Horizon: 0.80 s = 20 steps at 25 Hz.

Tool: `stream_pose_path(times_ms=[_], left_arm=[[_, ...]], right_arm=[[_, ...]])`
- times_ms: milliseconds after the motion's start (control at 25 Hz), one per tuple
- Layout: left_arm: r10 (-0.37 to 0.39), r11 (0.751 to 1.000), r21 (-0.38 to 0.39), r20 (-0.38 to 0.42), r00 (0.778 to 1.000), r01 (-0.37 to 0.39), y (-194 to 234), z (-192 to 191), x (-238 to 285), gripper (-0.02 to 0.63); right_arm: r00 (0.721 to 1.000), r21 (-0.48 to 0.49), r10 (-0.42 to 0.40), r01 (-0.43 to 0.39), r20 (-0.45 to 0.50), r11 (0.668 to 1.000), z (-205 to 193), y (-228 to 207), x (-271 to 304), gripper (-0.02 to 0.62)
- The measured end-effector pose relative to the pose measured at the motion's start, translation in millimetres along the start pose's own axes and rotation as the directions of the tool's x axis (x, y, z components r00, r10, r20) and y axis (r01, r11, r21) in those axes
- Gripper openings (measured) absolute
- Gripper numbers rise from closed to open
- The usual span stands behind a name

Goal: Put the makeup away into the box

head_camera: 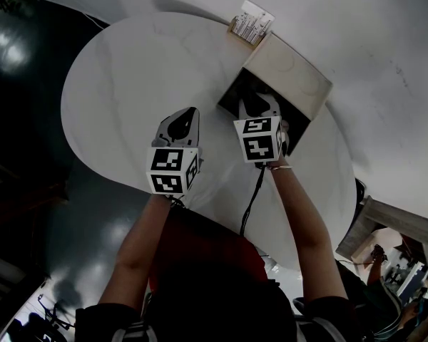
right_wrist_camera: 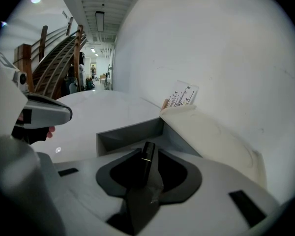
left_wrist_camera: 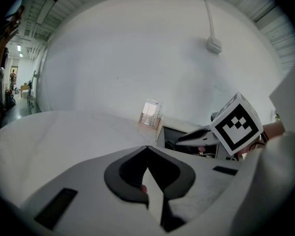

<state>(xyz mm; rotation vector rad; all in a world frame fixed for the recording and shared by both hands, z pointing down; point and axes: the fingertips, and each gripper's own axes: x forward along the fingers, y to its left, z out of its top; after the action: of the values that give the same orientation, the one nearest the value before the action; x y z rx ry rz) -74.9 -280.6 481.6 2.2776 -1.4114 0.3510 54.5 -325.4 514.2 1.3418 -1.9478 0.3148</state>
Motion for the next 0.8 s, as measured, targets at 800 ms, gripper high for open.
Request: stream_pose_path(times_ms=[800], left_arm=[[-0.014, 1.0, 0.024, 0.008, 1.0, 0.014, -4, 4, -7, 0.021]], right_arm=[[0.998, 0.066, 0.018, -0.022, 0.059, 0.998, 8, 5, -23, 0.106]])
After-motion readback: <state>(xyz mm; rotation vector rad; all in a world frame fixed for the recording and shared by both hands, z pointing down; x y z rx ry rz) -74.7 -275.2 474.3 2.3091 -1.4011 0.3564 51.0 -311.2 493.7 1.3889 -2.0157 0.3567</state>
